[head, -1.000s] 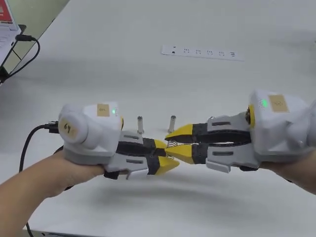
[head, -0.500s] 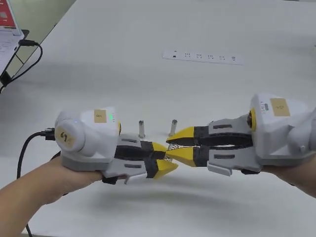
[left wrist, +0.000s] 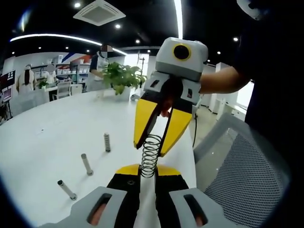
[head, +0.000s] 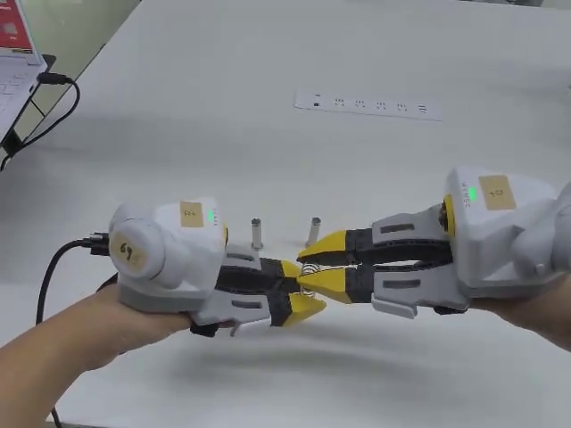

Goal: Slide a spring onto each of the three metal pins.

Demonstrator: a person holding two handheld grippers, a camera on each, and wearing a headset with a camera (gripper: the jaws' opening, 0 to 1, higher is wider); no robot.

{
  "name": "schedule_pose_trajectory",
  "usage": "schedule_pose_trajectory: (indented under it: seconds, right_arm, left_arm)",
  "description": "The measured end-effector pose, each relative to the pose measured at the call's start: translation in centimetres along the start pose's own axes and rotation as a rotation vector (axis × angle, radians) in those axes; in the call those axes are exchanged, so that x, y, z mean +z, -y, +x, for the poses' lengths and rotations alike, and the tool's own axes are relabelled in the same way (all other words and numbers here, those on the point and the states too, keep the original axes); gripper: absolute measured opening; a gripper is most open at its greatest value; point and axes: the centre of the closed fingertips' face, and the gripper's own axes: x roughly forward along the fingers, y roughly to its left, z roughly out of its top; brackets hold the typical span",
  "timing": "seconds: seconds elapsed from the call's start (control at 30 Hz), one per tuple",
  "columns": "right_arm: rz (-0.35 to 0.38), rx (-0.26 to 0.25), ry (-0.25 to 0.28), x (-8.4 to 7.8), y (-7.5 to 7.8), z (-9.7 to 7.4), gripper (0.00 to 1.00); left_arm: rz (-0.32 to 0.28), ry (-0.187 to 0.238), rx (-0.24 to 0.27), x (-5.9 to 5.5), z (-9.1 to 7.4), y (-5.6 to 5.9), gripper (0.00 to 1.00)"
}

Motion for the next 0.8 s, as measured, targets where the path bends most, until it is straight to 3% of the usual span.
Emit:
schedule_pose_trajectory:
  seconds: [0.37,0.57,0.8]
  right_arm:
    - [-0.003,0.001,-0.018,-0.11,0.26,-0.33,0.06]
    - [-0.014,0.005,-0.036,-0.34,0.26,-0.14,0.06]
    - [-0.014,-0.001,-0.036,-0.25,0.38,-0.17,0.06]
  left_arm:
    - [-0.008,0.006,0.005,0.08,0.04,-0.20,0.04]
    - [-0.013,0.025,0.015,0.45,-0.06,-0.37,0.09]
    - [-0.014,0.020,0.034,0.11,-0.24,-0.61,0.17]
